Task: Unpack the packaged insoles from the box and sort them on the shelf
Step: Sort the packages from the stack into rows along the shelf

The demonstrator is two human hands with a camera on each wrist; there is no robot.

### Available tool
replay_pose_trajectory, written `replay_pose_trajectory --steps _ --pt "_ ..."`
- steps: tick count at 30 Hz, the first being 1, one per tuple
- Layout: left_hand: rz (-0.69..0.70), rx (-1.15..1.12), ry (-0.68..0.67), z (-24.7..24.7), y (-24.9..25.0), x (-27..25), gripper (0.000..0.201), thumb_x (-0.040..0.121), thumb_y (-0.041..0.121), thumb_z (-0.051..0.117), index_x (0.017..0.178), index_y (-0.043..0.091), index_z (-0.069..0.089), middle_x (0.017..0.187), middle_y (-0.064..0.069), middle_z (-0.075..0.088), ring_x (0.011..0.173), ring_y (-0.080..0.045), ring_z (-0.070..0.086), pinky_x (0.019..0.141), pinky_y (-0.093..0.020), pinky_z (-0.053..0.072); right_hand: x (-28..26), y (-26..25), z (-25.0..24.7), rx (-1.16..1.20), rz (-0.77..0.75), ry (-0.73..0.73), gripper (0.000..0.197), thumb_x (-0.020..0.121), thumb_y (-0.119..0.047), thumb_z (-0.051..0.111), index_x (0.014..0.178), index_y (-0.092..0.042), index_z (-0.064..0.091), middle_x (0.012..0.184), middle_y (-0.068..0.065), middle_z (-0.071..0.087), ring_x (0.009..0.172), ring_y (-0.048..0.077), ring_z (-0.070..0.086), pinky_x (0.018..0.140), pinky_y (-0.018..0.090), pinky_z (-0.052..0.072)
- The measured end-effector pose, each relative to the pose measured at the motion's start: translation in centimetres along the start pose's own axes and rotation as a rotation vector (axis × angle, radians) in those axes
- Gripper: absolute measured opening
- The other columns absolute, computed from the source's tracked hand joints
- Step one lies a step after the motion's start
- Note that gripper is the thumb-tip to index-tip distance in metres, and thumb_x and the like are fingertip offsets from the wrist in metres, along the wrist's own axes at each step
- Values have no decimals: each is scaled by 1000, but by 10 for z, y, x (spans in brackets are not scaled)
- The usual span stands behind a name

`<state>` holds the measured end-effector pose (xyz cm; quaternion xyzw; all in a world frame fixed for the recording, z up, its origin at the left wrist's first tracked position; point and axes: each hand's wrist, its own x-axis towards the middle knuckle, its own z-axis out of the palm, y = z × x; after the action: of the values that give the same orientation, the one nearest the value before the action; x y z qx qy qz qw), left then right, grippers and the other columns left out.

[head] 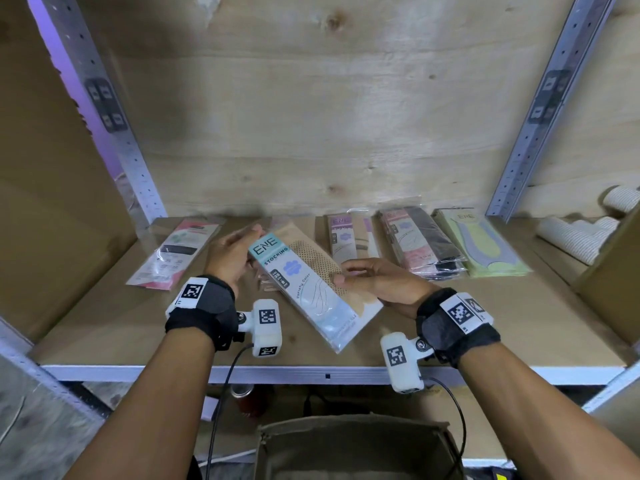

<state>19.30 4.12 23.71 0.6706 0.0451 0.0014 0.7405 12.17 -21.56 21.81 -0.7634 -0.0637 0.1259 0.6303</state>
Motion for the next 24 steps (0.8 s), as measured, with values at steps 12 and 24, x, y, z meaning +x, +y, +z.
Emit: replay_pose_trajectory --steps 12,24 --pt "100 286 -56 -29 -2 20 28 88 39 72 91 11 75 61 5 69 58 -12 70 50 -18 51 -1 1 -10 -77 36 -151 43 87 -19 72 129 -17 64 130 -2 66 122 18 61 115 39 37" --pt "211 748 5 -34 -3 21 67 92 70 41 55 16 55 37 8 52 54 -21 57 61 -29 42 -5 -3 -17 -200 6 -185 42 90 -23 67 132 -22 60 136 -10 60 121 5 59 113 31 38"
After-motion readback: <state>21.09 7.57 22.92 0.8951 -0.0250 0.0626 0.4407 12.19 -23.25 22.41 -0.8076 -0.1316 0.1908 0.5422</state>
